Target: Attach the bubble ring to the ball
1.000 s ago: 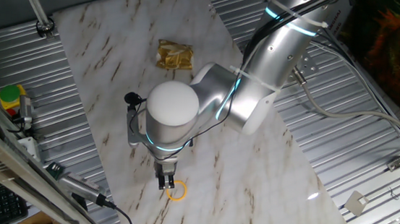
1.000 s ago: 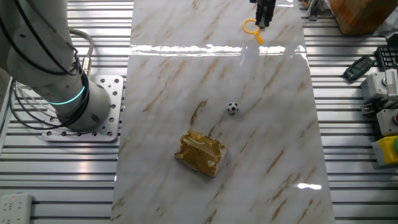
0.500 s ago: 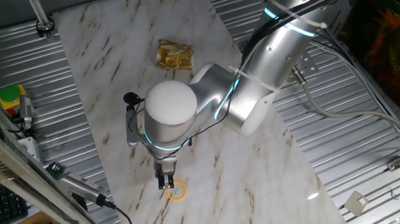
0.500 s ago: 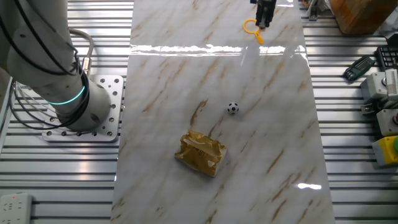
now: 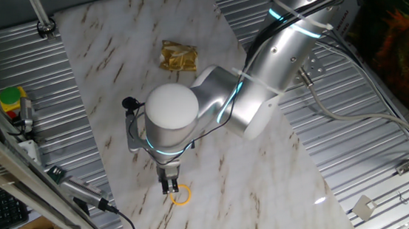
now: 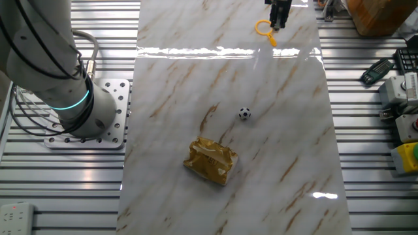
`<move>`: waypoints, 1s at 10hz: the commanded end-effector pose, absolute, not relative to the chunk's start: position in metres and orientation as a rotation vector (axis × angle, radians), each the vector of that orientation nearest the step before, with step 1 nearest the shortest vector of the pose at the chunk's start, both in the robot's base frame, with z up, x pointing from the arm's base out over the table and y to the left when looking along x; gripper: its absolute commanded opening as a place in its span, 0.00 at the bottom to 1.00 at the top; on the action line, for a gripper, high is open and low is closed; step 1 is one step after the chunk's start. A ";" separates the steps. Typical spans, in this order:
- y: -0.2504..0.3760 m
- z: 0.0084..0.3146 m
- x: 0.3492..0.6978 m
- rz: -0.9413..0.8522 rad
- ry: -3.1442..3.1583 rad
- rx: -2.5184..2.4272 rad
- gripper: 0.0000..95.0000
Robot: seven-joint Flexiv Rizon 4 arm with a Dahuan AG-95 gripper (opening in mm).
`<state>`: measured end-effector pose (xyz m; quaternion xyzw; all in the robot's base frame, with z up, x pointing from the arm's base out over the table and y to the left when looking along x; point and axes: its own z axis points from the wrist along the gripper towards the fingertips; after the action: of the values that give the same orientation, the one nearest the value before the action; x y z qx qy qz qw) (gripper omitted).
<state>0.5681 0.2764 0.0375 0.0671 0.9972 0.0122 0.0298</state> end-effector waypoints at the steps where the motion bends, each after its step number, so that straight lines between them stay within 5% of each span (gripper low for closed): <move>1: 0.279 0.041 0.567 0.034 3.108 -0.267 0.00; 10: 0.282 0.045 0.567 -0.072 2.807 -1.382 0.00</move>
<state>0.5676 0.2811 0.0434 -0.3310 0.9435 -0.0148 0.0100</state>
